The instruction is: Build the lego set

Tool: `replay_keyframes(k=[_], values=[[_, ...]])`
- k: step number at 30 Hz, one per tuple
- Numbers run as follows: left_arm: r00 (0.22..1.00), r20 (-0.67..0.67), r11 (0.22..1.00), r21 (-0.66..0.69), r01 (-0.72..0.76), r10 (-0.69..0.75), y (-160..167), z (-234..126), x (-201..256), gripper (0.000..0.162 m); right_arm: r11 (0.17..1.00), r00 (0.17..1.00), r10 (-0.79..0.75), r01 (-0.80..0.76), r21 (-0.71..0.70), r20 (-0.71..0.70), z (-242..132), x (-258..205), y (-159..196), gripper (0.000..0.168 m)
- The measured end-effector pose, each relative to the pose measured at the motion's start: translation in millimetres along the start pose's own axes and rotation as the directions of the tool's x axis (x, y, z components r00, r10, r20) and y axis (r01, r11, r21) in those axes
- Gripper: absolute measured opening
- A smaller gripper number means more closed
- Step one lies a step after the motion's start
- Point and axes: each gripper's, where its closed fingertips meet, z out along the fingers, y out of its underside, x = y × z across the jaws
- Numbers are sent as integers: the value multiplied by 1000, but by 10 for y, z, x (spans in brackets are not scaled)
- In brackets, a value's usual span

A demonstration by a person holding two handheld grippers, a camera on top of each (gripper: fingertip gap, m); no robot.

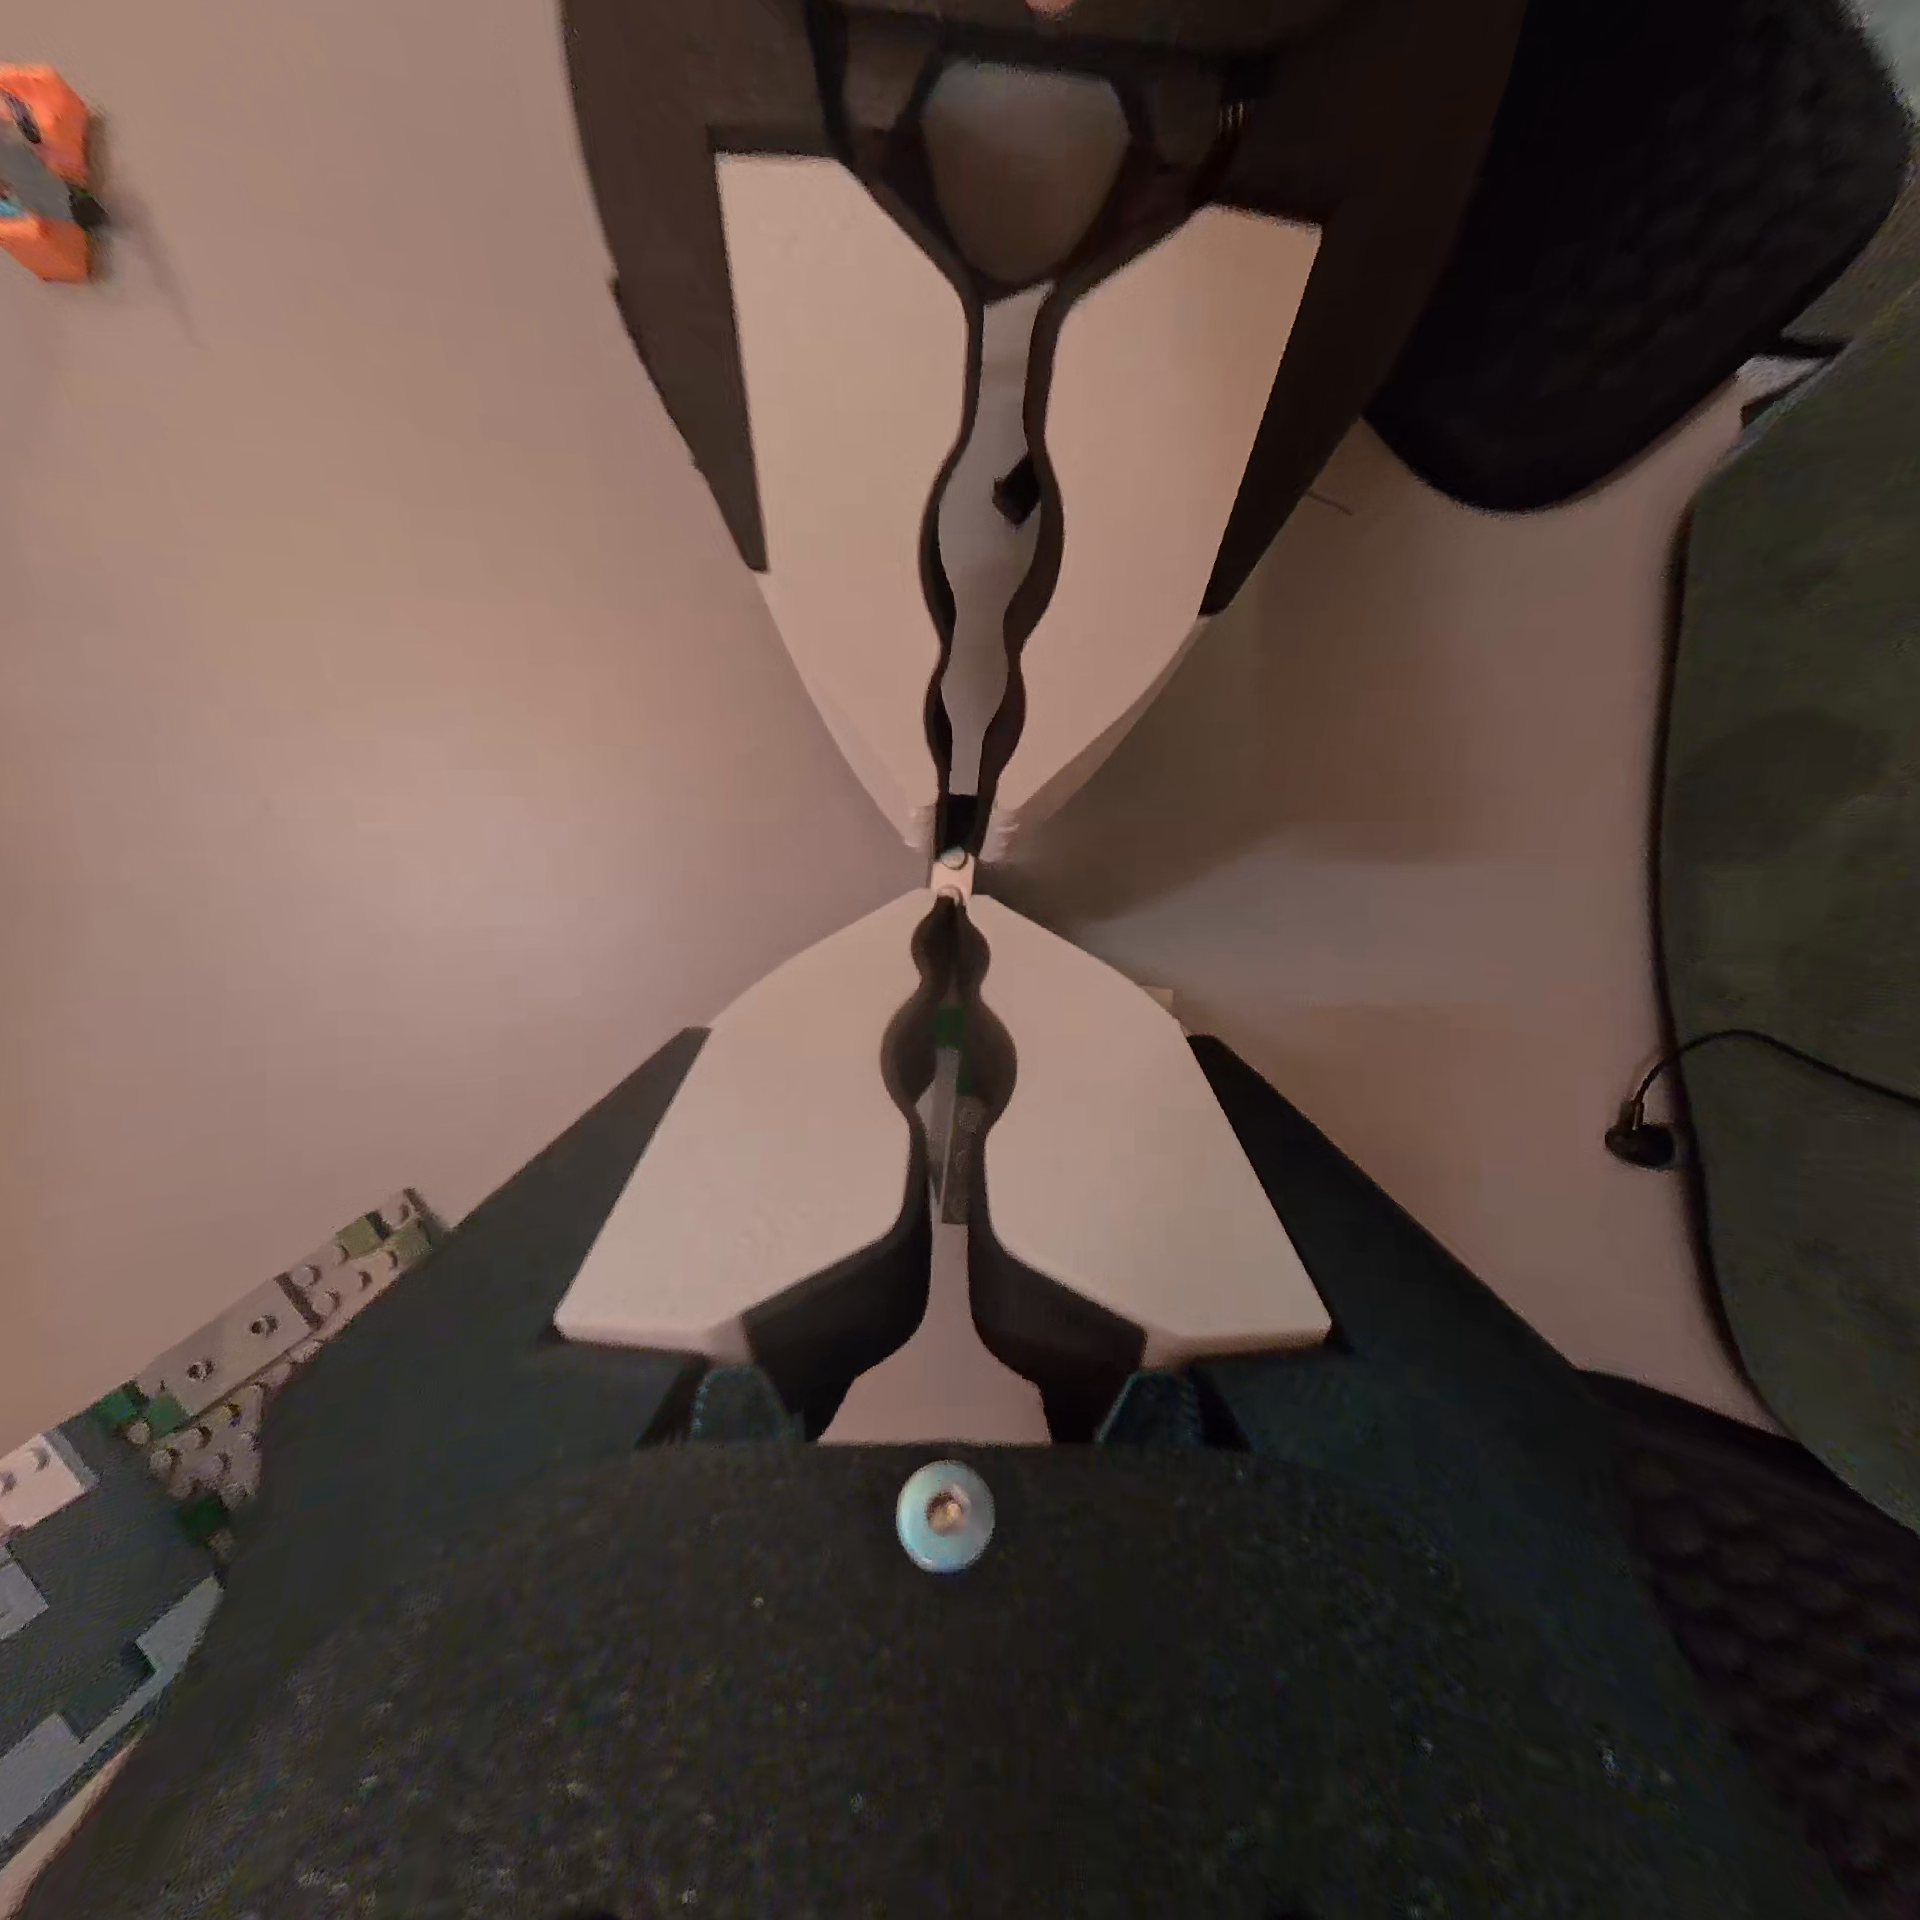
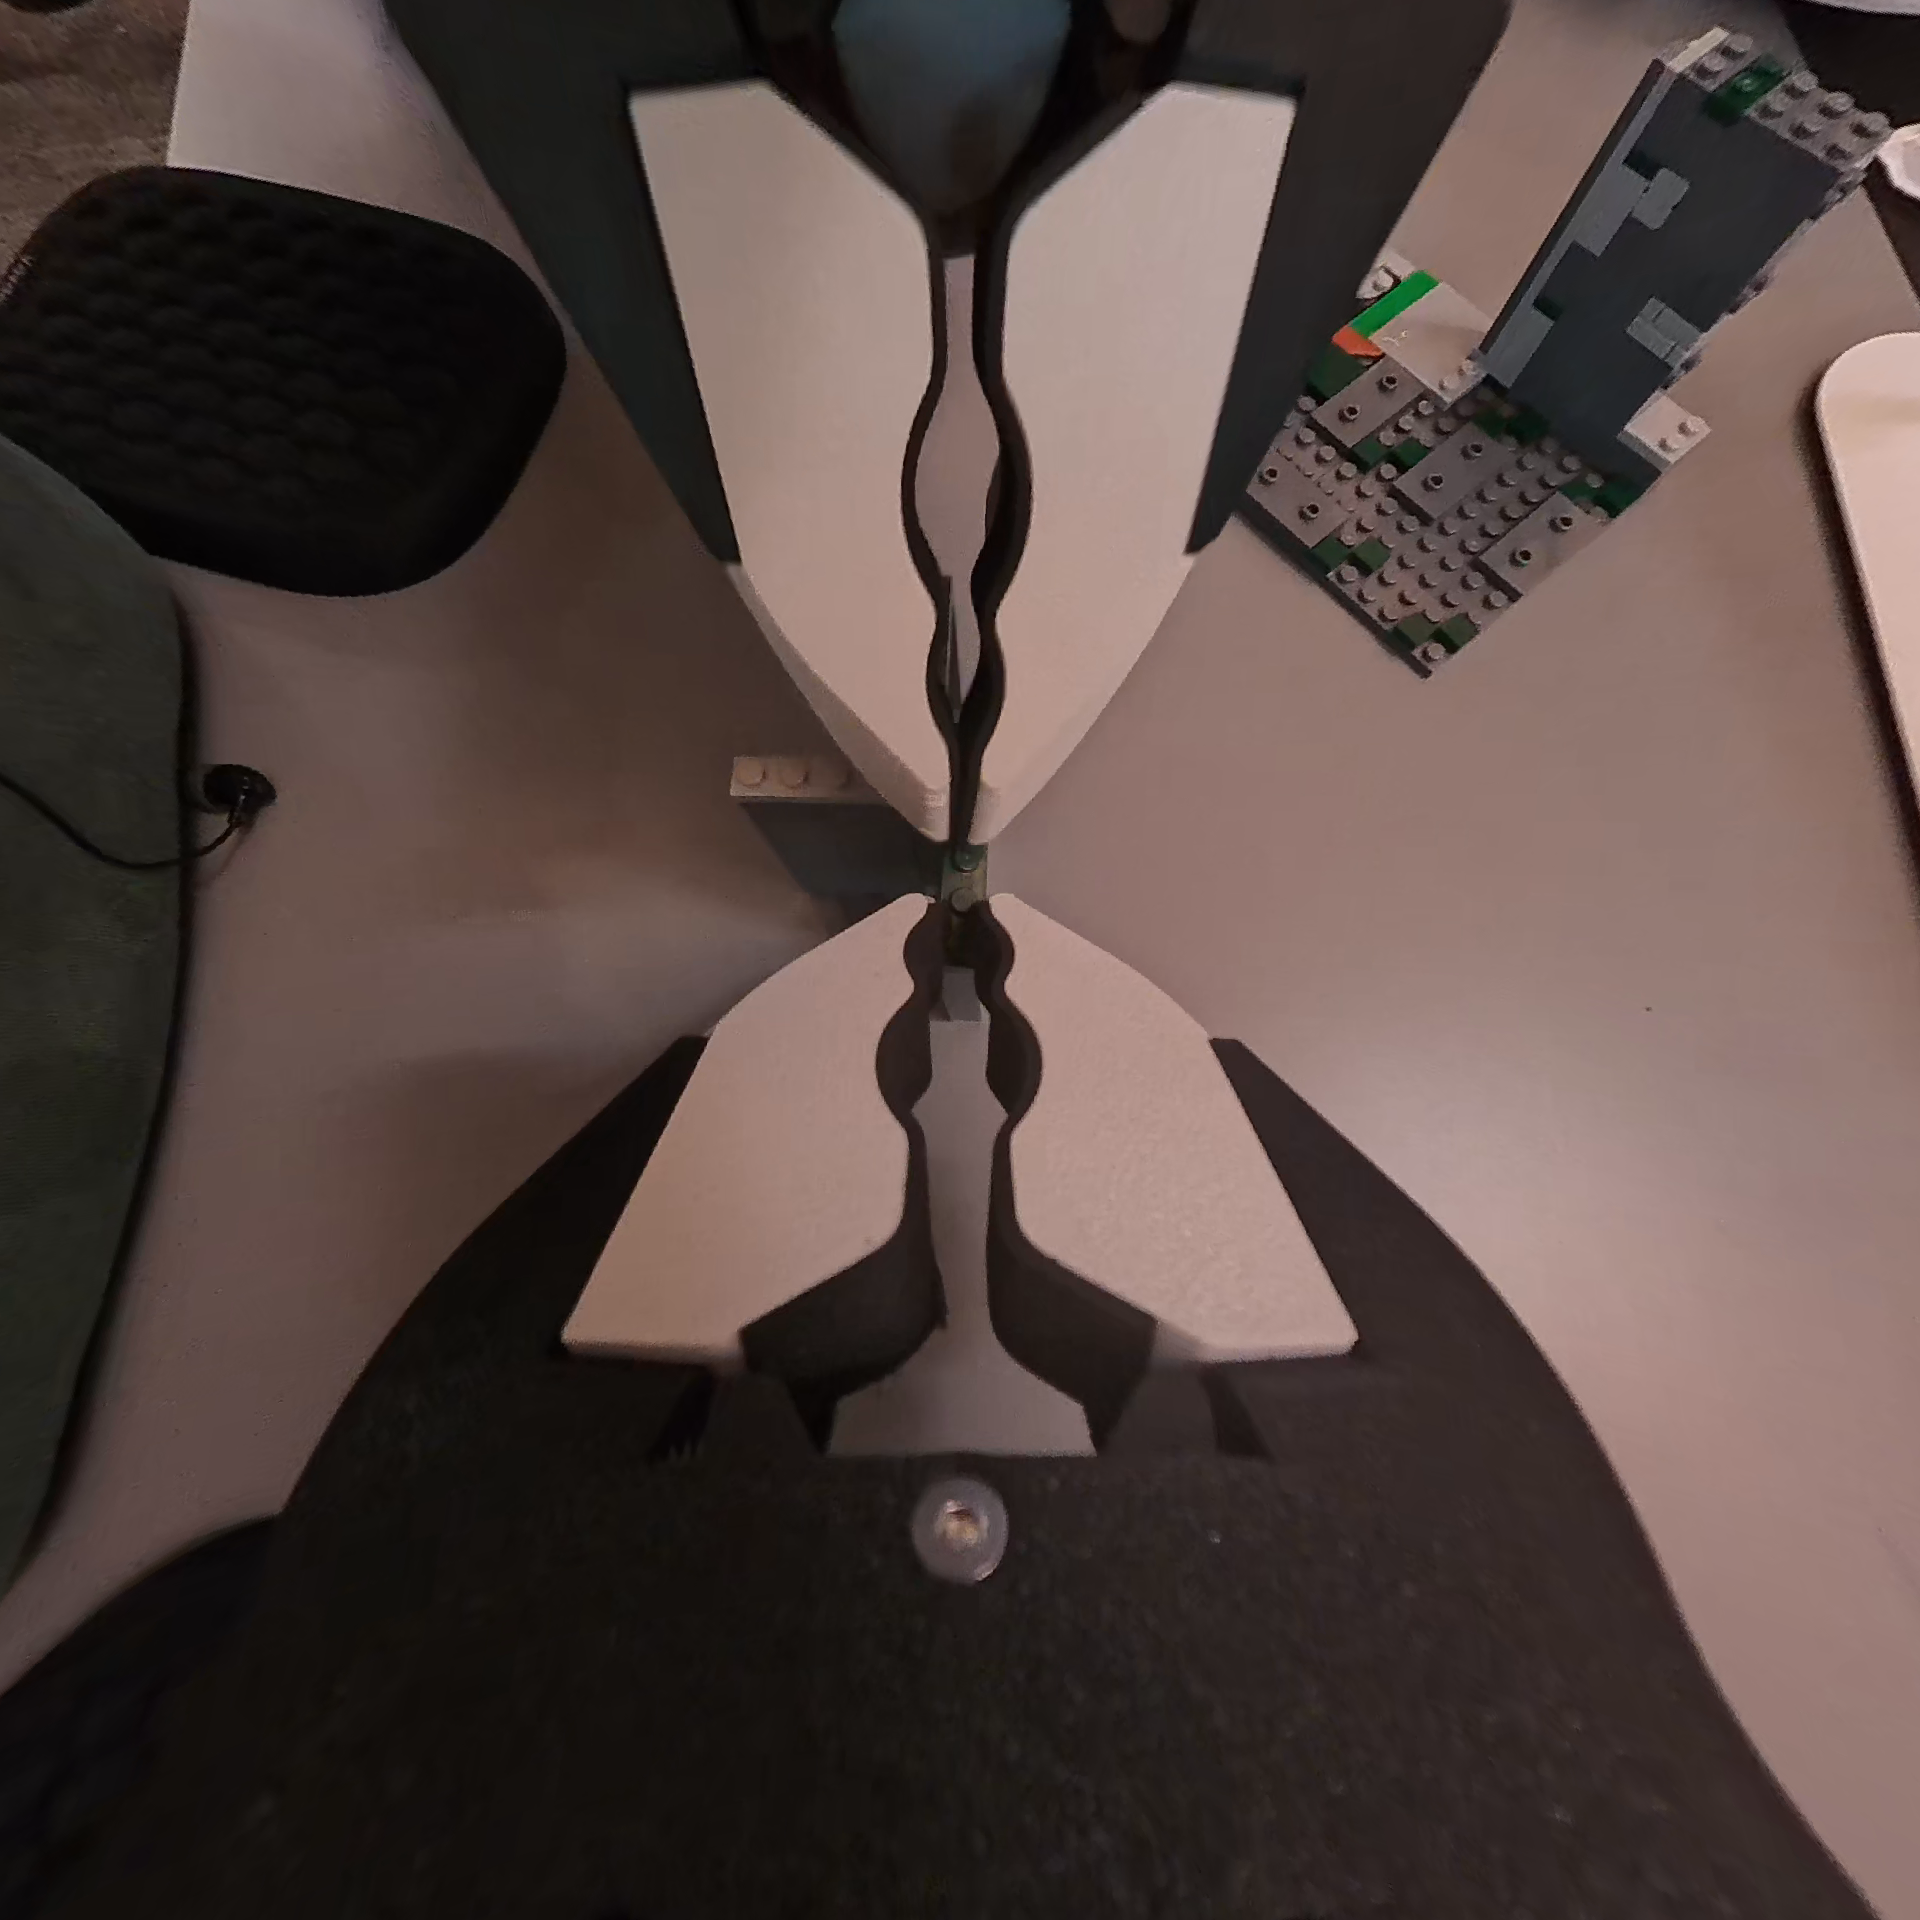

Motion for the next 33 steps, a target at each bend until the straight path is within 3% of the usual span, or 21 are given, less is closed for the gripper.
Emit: replay_keyframes(k=[6, 33], values=[[1000, 7, 1000, -21, -15, 16, 10, -16, -45, 5, 1000, 1000, -10, 10, 2, -4, 3, -1, -3, 5], [1000, 8, 996, -88, -19, 20, 50, 46, 5, 2, 998, 997, -69, 69, -10, -23, 8, -4, 2, 5]])
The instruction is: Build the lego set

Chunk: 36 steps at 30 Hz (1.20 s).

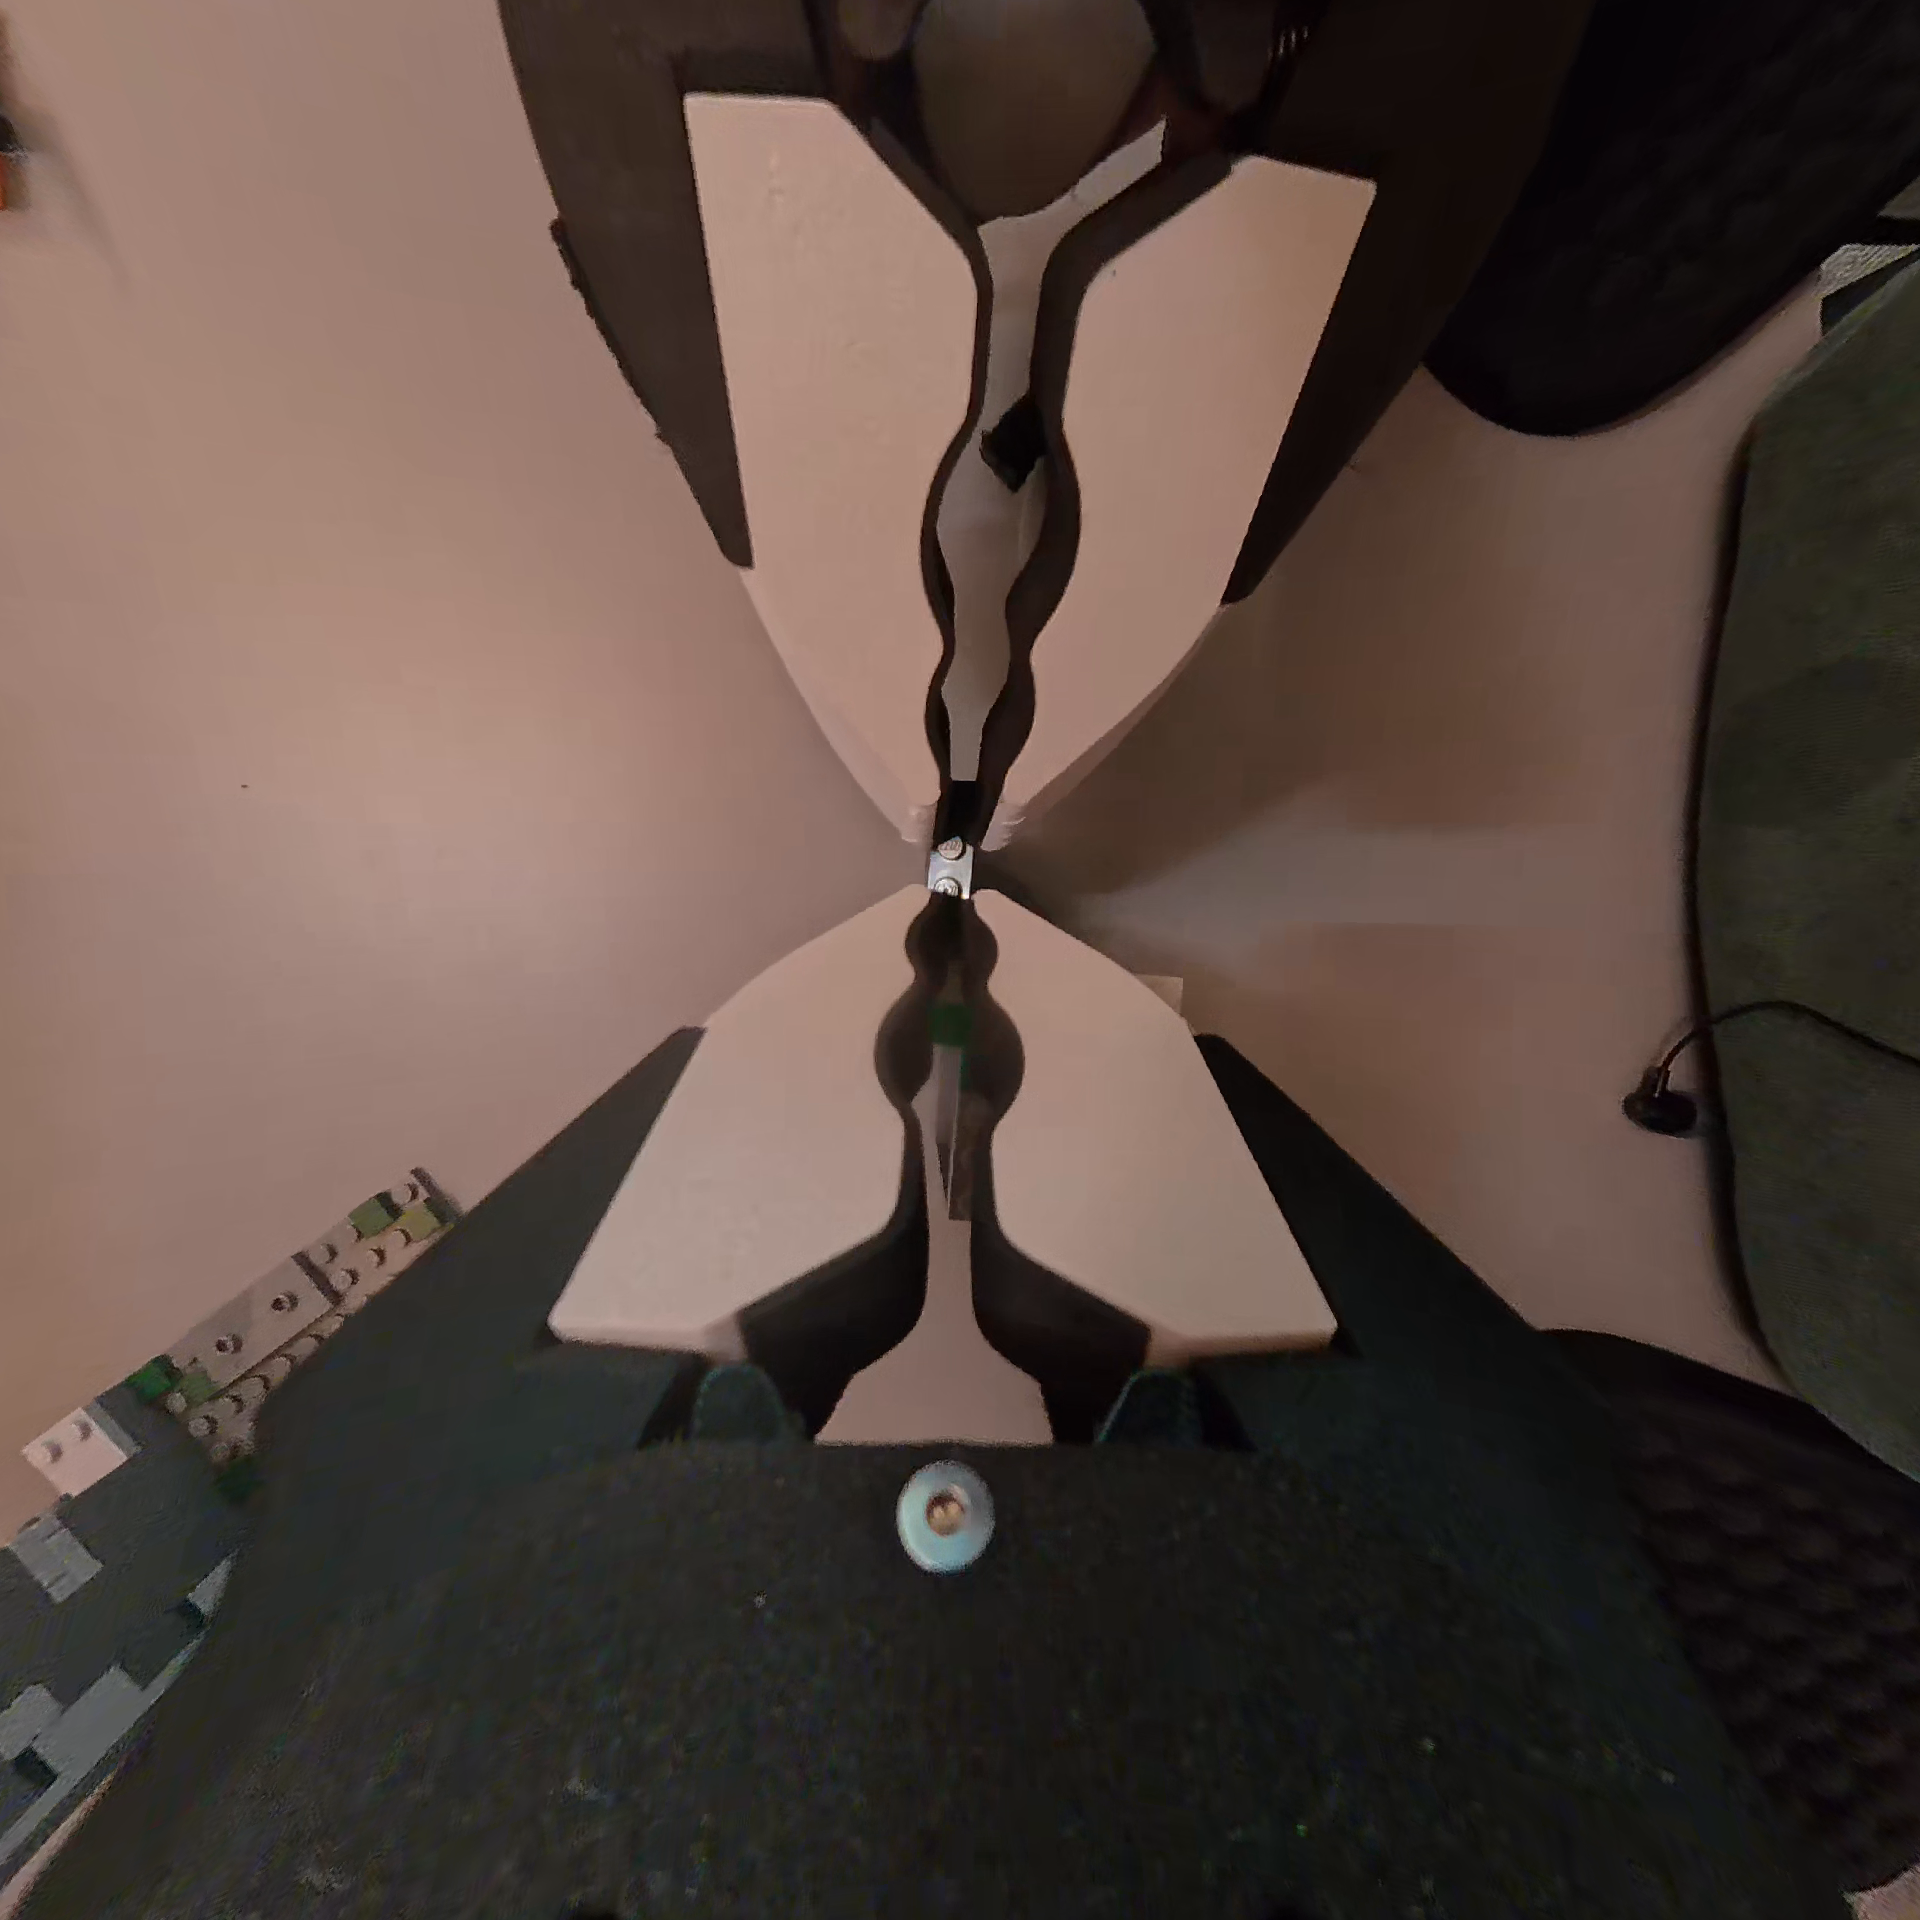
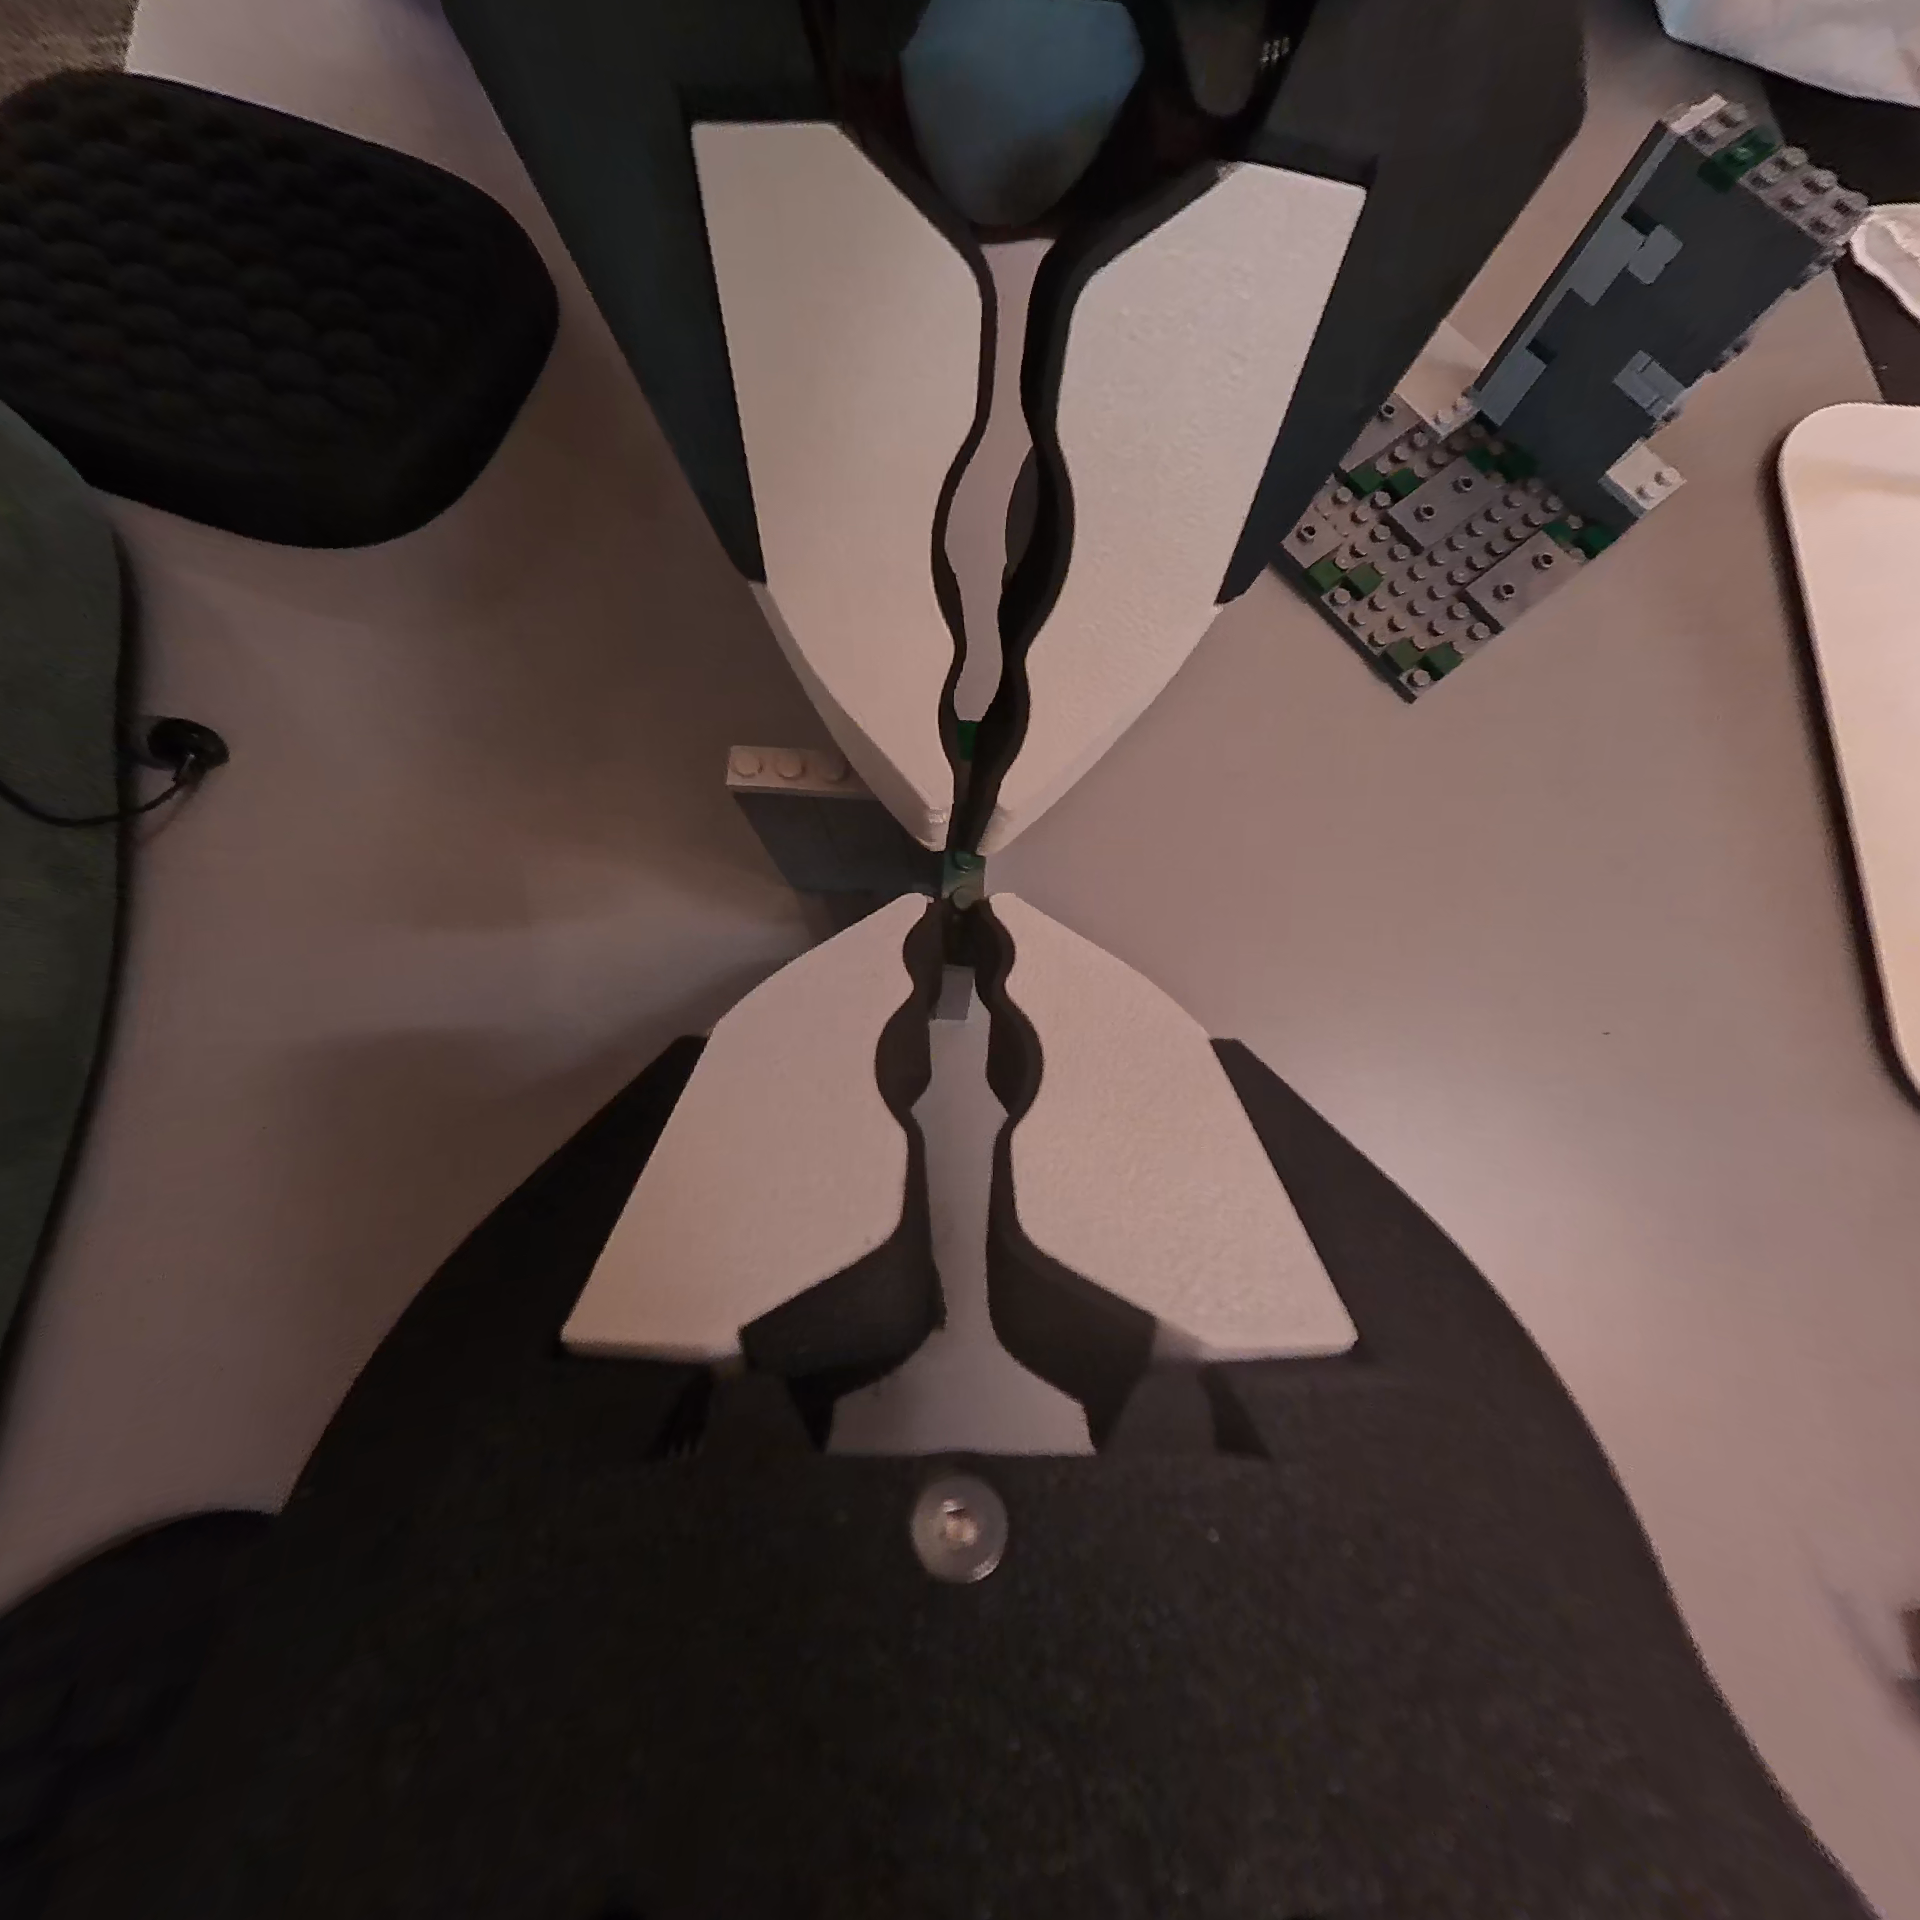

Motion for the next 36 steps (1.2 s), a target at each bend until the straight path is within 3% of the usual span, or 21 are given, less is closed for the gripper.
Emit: replay_keyframes(k=[9, 18, 25, 29, 36], values=[[1000, 18, 1000, -14, -16, 16, 1, 0, 6, 2, 995, 995, -93, 92, -44, -38, 7, -9, 3, 6], [999, 11, 987, 157, 36, -38, -70, -57, 88, 6, 974, 975, 183, -197, 108, 128, -103, -18, -117, 9], [994, 86, 965, 258, 38, -62, -61, -216, 115, 4, 971, 960, 222, -234, 52, 171, -24, -73, -116, 11], [986, 139, 961, 273, 53, -94, 27, -253, 57, 3, 956, 952, 258, -276, 98, 164, -87, 17, -174, 9], [977, 153, 931, 355, 85, -147, 179, -194, 43, 18, 917, 885, 379, -397, 16, 272, -26, 122, -96, 11]])
